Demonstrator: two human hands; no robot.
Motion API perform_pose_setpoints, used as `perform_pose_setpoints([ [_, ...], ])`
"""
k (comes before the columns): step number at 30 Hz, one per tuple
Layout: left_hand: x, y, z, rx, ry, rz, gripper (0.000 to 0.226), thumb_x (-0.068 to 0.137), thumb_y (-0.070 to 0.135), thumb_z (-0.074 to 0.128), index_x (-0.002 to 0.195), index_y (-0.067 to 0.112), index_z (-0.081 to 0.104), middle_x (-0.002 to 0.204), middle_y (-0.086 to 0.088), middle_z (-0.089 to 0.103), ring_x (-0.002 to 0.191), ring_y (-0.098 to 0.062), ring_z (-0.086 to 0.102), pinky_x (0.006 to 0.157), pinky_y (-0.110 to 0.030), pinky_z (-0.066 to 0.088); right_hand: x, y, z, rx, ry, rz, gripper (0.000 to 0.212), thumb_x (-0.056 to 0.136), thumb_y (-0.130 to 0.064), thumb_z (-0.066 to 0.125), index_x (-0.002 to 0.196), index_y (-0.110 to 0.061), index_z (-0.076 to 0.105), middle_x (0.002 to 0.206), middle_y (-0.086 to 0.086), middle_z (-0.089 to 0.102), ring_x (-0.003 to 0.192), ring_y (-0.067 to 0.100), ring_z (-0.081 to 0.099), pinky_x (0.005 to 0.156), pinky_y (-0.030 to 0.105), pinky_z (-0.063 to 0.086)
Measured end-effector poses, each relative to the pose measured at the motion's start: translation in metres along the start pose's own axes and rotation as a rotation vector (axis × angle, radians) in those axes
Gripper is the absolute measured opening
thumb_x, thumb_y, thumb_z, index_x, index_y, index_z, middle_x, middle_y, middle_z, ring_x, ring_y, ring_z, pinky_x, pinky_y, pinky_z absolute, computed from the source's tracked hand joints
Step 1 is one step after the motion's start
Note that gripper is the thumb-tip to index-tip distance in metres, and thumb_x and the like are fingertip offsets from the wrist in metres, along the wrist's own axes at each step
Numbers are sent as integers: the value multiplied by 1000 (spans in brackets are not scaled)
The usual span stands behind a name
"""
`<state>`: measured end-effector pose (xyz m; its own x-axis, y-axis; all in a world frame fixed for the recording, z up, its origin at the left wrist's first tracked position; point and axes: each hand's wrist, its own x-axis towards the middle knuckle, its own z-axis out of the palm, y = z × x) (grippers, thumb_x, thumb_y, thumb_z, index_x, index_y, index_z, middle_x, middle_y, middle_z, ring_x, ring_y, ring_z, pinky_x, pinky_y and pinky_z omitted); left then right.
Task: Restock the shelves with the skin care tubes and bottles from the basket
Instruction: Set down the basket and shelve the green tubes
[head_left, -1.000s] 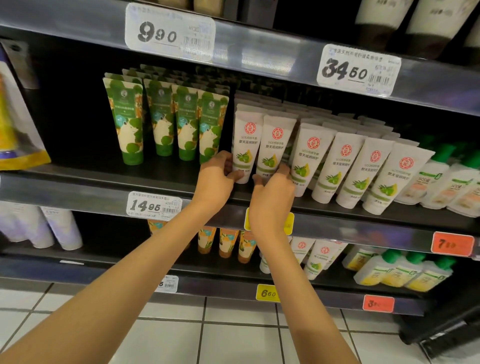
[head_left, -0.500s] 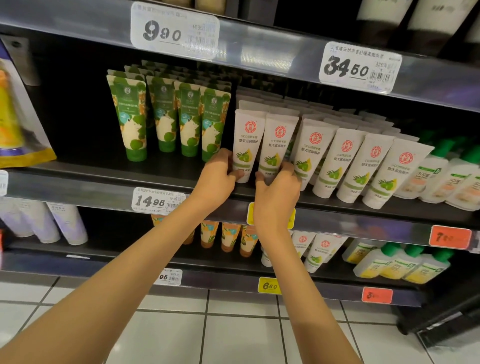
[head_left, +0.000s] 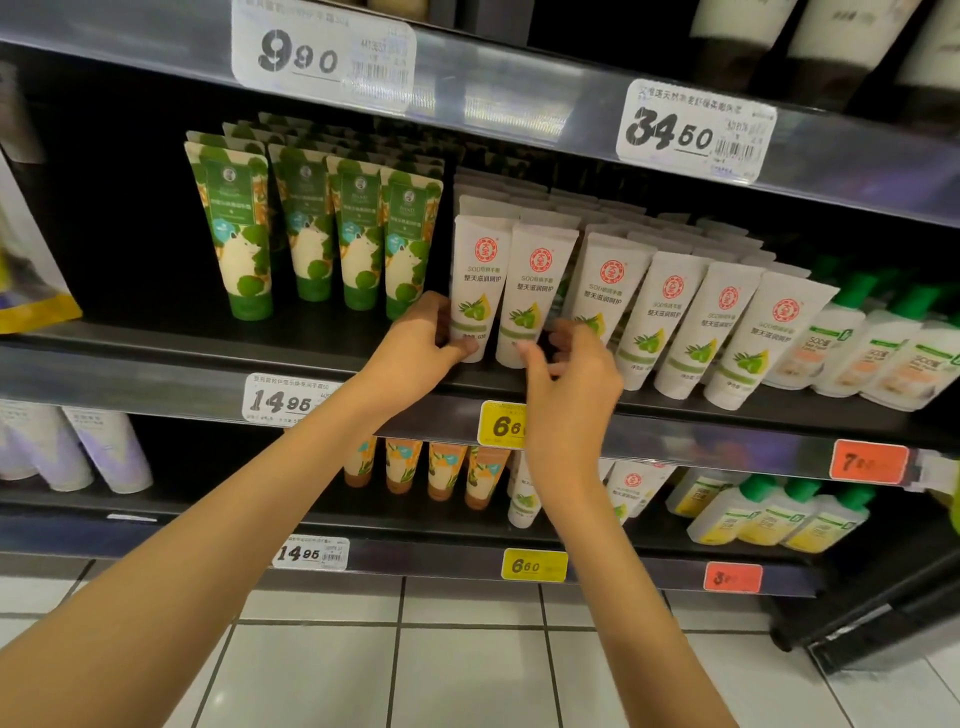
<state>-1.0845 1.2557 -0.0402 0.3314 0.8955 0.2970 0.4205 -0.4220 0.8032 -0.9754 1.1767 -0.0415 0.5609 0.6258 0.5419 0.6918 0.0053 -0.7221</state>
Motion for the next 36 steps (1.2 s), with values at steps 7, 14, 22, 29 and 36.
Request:
perform_pose_setpoints([
  [7, 2, -1, 0, -30, 27, -14, 38, 88, 18, 60, 121, 5, 47, 119, -7, 58, 98, -6, 48, 76, -12, 35, 38, 4, -51, -21, 36, -174, 23, 88, -12, 60, 110, -4, 63, 99, 7, 65, 83, 13, 56, 72, 10, 44],
  [14, 2, -2, 2, -41, 21, -22, 37, 87, 19, 61, 119, 6, 48, 117, -6, 59, 96, -7, 49, 80, -17, 37, 16, 26, -37, -65, 26, 27, 28, 88, -15, 61, 113, -2, 62, 103, 10, 67, 79, 13, 56, 62, 3, 35],
  [22, 2, -1, 0, -28, 24, -27, 38, 87, 18, 61, 120, 5, 47, 118, -7, 59, 95, -7, 49, 79, -17, 36, 12, 18, -27, -4, 96, 41, 31, 89, -15, 60, 118, -3, 59, 106, 9, 65, 92, 22, 61, 82, 23, 49],
  [29, 3, -1, 1, -34, 31, -23, 38, 87, 19, 61, 119, 6, 48, 116, -5, 58, 94, -7, 48, 78, -16, 36, 64, 3, -64, -252, 135, -396, 24, 88, -7, 57, 109, 6, 59, 110, 23, 58, 110, 39, 48, 87, 24, 29],
  [36, 3, -3, 1, 1, 38, -8, 40, 87, 20, 61, 121, 6, 47, 119, -7, 58, 95, -7, 47, 75, -15, 37, 107, 5, -67, -403, -87, -477, 30, 90, -18, 58, 117, -6, 60, 123, 15, 57, 125, 31, 37, 94, 23, 24],
])
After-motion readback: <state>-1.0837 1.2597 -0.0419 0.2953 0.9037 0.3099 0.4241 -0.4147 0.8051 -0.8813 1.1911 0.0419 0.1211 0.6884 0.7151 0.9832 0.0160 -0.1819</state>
